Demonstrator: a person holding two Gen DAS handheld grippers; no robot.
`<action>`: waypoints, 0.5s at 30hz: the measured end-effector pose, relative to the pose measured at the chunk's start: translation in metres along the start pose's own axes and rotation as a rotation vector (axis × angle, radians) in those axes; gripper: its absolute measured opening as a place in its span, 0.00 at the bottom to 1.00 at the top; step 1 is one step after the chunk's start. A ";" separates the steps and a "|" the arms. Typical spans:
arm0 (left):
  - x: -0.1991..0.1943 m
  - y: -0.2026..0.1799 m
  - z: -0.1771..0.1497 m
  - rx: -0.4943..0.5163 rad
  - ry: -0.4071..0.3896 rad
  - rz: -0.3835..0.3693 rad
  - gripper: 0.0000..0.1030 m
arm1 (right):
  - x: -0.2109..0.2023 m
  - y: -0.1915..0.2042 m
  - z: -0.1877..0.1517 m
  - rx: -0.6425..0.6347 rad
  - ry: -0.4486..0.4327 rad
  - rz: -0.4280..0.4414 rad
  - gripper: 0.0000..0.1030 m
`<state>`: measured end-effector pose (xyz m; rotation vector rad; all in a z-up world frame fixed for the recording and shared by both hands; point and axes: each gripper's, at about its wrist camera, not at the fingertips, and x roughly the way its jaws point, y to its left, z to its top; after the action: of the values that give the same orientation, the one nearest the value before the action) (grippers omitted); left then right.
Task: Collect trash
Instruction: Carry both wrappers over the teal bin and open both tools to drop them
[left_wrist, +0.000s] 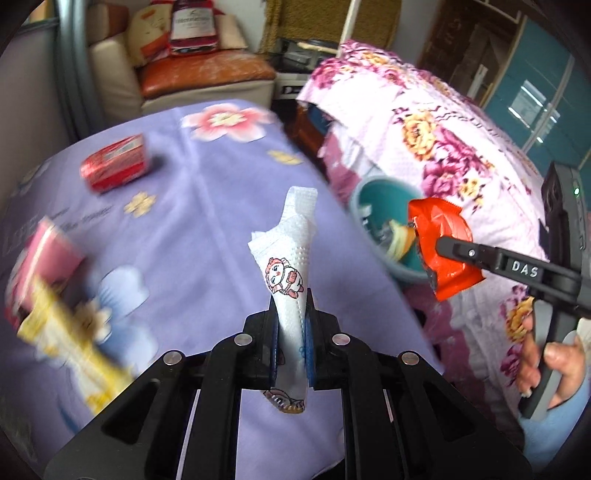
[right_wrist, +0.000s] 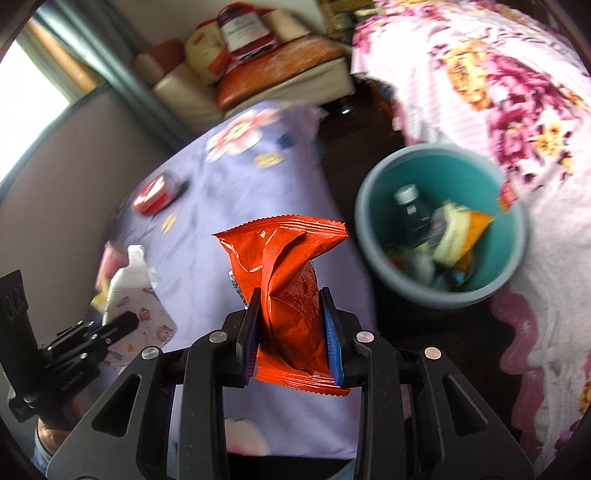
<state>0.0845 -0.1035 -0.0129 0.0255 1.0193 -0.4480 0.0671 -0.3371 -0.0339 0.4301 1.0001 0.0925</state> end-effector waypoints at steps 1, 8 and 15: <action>0.005 -0.007 0.008 0.006 0.001 -0.016 0.11 | -0.002 -0.007 0.004 0.011 -0.006 -0.006 0.28; 0.042 -0.064 0.055 0.058 0.016 -0.115 0.11 | -0.023 -0.067 0.039 0.091 -0.090 -0.085 0.28; 0.084 -0.115 0.087 0.110 0.052 -0.180 0.12 | -0.031 -0.102 0.063 0.118 -0.114 -0.138 0.28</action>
<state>0.1491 -0.2573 -0.0146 0.0444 1.0510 -0.6704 0.0902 -0.4574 -0.0199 0.4678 0.9228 -0.1148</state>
